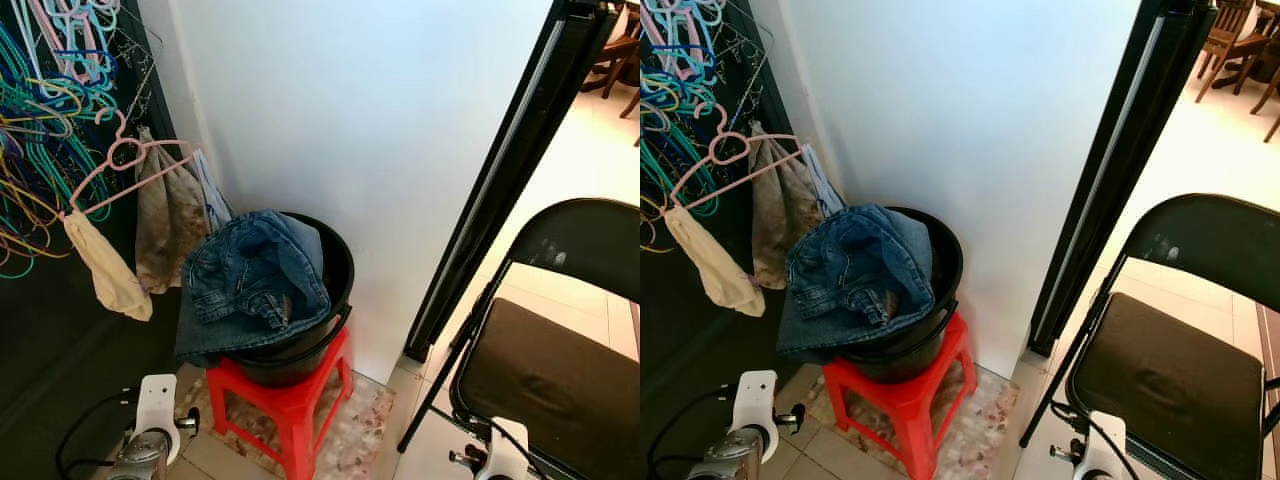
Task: Clothes washing
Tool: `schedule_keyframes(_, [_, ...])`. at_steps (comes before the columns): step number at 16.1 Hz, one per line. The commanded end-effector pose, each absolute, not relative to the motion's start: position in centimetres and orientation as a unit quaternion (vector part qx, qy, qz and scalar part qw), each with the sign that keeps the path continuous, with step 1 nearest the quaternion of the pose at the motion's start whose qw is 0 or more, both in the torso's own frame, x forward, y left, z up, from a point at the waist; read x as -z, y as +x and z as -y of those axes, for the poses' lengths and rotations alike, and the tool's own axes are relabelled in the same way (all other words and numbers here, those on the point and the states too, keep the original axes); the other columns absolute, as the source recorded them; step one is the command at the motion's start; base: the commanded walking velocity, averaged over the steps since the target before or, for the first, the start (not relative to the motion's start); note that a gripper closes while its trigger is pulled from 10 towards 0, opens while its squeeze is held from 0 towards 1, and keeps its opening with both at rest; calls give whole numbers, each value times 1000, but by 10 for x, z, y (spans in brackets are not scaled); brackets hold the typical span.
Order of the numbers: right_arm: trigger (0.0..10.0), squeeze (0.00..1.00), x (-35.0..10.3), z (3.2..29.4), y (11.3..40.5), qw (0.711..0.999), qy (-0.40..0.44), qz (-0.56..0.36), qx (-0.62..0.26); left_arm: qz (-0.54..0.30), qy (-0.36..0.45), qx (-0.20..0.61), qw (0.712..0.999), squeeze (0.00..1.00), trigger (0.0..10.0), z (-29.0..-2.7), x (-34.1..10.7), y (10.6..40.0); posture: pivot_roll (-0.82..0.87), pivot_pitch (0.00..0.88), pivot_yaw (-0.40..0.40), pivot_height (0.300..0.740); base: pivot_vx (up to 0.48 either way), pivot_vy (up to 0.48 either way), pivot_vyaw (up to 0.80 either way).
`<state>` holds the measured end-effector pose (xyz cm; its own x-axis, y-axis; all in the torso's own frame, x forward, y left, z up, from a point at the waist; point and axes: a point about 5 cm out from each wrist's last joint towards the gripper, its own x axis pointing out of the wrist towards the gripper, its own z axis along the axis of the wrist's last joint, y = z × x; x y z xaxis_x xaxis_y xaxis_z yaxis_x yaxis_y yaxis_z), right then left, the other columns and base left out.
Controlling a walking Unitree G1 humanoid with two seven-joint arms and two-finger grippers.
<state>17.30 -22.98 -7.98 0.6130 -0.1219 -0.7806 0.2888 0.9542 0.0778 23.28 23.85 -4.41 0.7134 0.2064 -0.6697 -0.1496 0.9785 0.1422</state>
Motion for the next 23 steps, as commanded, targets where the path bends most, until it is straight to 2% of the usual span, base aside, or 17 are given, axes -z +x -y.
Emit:
schedule_keyframes(1, [10000,0,80,230,173,891,105,-425,121,-371,36,-96,923,0,10000,-238,45,233,-5,0,-27,740,0,0,0])
schedule_keyframes(5, [10000,0,80,230,173,891,105,-425,121,-371,36,-96,923,0,10000,-238,45,233,-5,0,-27,740,0,0,0])
schedule_keyframes(6, [10000,0,81,230,169,890,104,-426,124,-398,38,-79,913,0,10000,-242,59,207,5,0,-11,740,0,0,0])
schedule_keyframes(8, [10000,0,82,230,168,890,108,-425,123,-410,36,-74,909,0,10000,-243,65,196,5,0,-11,740,0,0,0])
schedule_keyframes(13, [10000,0,82,229,167,890,107,-426,122,-408,36,-69,910,0,10000,-237,65,199,6,0,-10,740,0,0,0])
schedule_keyframes(20, [10000,0,82,229,169,890,109,-426,123,-392,42,-85,915,0,10000,-242,59,207,10,0,-12,740,0,0,0])
schedule_keyframes(23, [10000,0,82,228,169,889,111,-425,127,-359,27,-131,924,0,10000,-260,45,219,8,0,-10,740,0,0,0])
